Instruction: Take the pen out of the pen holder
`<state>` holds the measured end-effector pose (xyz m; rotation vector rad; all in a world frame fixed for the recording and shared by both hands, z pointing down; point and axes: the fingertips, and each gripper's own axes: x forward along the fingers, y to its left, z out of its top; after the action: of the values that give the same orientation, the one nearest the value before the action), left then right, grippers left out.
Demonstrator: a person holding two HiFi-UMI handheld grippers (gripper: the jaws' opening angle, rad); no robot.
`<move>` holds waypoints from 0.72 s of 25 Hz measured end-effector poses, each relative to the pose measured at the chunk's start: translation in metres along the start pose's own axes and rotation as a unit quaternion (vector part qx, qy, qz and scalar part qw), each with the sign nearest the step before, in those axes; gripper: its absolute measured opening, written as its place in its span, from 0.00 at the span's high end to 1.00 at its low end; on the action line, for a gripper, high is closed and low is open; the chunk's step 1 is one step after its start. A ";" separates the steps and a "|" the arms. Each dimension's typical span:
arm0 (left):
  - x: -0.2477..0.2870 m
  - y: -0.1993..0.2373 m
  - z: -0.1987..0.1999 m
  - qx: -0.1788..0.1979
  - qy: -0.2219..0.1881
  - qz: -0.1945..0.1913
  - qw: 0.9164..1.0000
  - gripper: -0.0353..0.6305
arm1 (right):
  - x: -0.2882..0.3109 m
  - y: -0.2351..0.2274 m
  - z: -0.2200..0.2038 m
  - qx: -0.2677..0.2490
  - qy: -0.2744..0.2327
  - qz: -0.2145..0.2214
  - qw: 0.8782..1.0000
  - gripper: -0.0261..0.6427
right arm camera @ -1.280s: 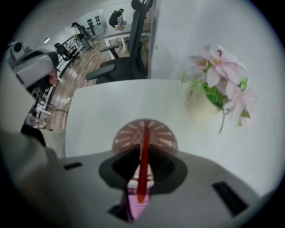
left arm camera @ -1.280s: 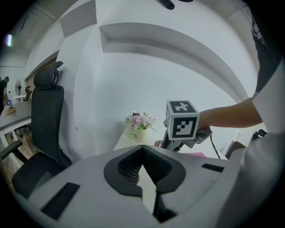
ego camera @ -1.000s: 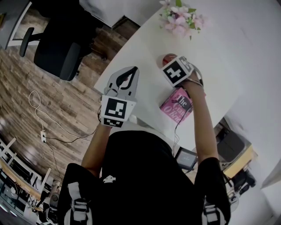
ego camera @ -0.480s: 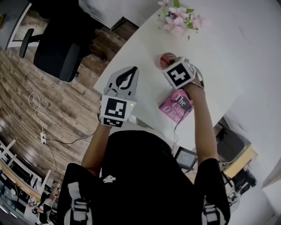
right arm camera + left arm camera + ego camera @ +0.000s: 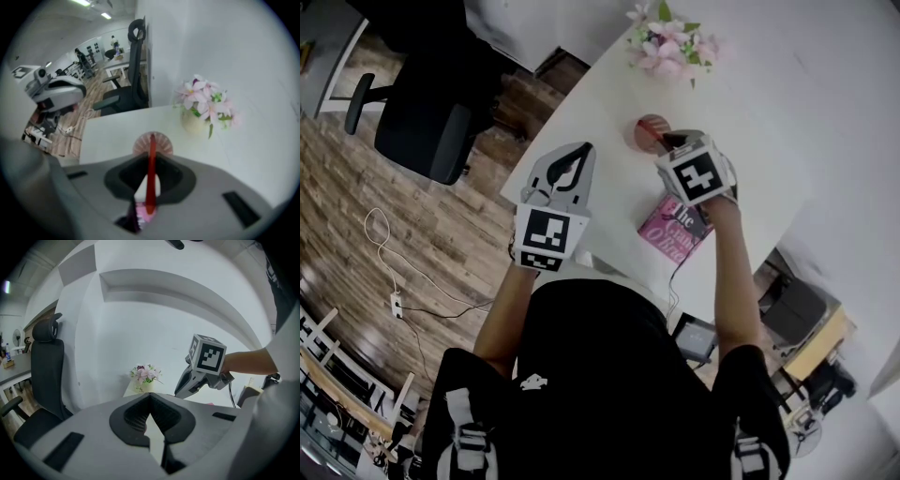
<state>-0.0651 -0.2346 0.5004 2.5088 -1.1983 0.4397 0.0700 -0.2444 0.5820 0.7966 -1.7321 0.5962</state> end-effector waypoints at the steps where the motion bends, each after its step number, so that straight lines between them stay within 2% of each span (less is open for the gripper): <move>1: 0.000 -0.001 0.002 0.002 -0.001 -0.001 1.000 0.92 | -0.004 0.001 0.001 0.004 -0.007 0.000 1.000 0.85; 10: -0.001 -0.005 0.030 0.044 -0.019 -0.008 0.999 0.92 | -0.048 -0.004 0.012 0.037 -0.091 -0.030 0.995 0.85; 18: -0.009 -0.017 0.054 0.066 -0.039 -0.017 0.997 0.92 | -0.106 -0.007 0.029 0.071 -0.203 -0.068 0.974 0.85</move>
<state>-0.0498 -0.2415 0.4454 2.6766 -1.1894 0.4286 0.0772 -0.2477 0.4725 1.1928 -1.9989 0.4906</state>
